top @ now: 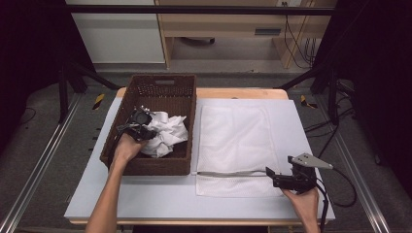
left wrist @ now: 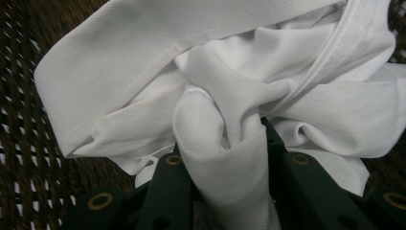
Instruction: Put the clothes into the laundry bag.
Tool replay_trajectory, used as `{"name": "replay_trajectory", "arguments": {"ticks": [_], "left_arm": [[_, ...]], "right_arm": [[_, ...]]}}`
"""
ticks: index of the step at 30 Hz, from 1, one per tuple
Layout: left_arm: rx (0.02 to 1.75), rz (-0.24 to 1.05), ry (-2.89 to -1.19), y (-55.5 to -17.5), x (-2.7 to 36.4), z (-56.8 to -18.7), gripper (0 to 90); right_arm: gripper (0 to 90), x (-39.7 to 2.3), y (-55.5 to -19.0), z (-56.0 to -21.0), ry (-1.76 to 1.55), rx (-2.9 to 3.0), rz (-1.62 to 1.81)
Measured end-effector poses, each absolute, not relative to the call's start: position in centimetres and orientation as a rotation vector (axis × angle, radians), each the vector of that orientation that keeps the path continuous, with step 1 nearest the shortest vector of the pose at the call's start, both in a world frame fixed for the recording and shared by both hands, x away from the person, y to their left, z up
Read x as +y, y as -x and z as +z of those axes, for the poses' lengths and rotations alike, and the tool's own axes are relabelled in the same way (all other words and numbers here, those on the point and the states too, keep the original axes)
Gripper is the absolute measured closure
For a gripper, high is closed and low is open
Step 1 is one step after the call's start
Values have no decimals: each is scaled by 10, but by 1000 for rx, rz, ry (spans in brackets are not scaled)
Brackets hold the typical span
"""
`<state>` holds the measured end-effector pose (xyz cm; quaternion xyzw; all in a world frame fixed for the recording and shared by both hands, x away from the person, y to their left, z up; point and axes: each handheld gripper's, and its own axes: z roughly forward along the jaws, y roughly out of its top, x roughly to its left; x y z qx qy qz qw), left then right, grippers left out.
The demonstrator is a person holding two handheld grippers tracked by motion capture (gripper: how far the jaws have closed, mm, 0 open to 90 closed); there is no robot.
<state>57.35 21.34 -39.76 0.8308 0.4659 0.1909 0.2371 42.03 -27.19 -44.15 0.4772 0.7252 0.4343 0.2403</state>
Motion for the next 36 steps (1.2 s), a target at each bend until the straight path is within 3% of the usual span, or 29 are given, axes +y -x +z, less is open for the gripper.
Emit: {"name": "replay_trajectory", "arguments": {"ticks": [19, 27, 36], "left_arm": [[1180, 585, -1772, -540, 258, -348, 731], [1141, 631, -1652, -525, 270, -328, 731], [1046, 680, -1575, -507, 264, -280, 732]], "right_arm": [[75, -271, -419, -441, -1295, 1989, 1202], [77, -270, -420, -441, -1293, 1991, 1202], [81, -269, -420, -441, -1290, 1989, 1207]]}}
